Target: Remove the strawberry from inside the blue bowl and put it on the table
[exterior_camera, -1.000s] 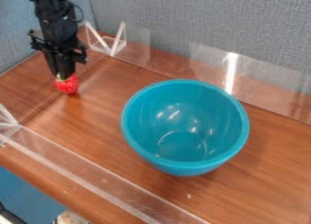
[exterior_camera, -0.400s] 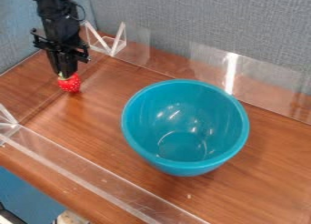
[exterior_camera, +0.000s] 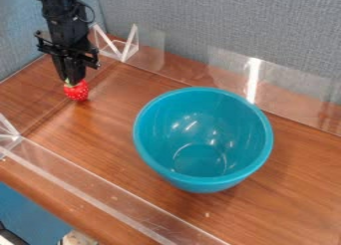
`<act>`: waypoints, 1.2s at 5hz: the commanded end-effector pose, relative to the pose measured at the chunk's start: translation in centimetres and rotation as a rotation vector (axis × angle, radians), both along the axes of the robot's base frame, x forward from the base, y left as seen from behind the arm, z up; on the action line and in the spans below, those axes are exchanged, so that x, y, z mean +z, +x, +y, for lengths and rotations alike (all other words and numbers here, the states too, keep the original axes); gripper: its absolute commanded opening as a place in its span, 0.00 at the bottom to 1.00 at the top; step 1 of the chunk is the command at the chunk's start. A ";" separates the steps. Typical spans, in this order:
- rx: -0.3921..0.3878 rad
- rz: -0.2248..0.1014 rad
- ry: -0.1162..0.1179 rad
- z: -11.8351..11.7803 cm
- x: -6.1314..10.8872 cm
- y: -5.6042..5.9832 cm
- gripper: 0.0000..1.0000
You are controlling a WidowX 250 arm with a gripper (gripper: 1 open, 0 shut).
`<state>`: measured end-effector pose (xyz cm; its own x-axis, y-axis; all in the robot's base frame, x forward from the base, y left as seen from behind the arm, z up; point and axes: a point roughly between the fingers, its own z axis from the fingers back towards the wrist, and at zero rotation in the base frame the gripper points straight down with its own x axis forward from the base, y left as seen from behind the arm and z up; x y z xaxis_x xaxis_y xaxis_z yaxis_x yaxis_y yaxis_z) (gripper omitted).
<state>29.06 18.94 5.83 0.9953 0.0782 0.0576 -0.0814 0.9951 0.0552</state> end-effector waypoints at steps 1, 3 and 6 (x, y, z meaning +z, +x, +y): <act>0.040 0.047 -0.025 0.8 -3.4 -0.4 0.00; 0.038 0.065 -0.045 0.4 -4.8 -0.3 0.00; 0.039 0.092 -0.070 -0.3 -6.5 -0.3 0.00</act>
<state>29.67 18.98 5.27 0.9939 0.0883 0.0663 -0.0914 0.9948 0.0454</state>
